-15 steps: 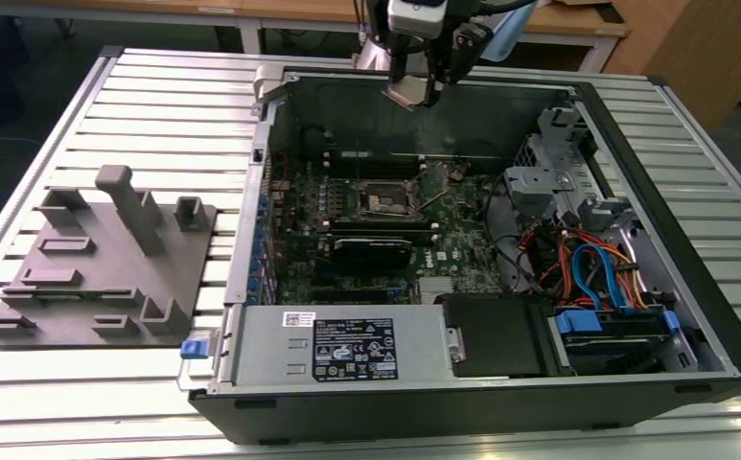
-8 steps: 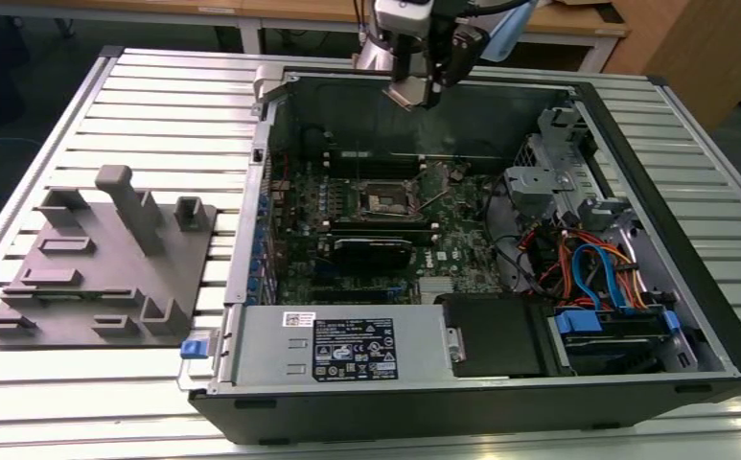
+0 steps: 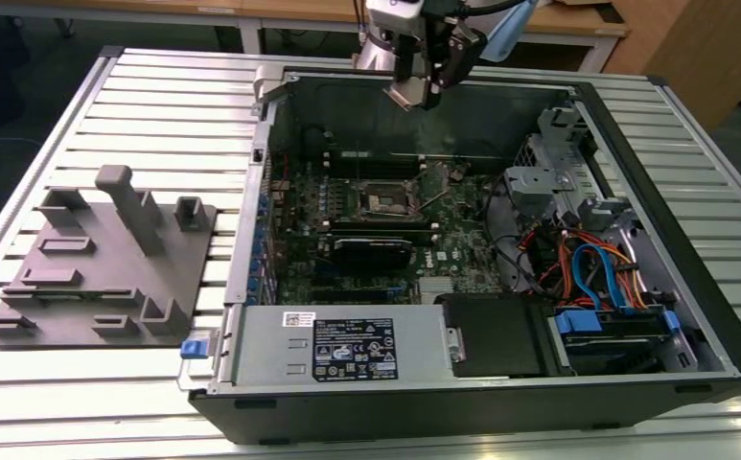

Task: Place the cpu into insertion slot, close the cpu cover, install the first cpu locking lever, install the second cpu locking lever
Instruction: 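Place the cpu into insertion slot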

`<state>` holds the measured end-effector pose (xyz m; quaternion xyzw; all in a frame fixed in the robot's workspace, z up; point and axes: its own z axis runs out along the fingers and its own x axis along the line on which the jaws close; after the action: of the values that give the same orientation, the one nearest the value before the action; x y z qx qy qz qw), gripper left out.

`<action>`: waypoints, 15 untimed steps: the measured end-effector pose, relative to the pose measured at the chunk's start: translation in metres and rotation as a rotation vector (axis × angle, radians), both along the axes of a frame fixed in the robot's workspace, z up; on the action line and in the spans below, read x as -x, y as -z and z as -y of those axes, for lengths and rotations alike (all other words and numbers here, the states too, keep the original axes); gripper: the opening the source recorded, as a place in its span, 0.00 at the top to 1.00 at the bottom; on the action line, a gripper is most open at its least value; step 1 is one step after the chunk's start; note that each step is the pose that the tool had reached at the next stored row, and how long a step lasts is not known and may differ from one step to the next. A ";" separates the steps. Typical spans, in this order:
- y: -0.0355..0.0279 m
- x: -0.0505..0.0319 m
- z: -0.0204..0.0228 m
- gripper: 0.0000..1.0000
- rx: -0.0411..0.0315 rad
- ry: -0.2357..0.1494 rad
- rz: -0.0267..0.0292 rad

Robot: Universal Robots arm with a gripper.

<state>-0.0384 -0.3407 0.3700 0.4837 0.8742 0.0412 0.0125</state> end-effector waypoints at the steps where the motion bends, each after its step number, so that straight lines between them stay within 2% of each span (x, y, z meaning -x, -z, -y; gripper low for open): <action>1: 0.0000 0.0000 0.0000 0.46 0.0000 0.001 0.0000; 15: 0.0000 0.0000 0.0000 0.46 0.0001 0.002 0.0000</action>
<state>-0.0384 -0.3406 0.3700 0.4846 0.8737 0.0411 0.0126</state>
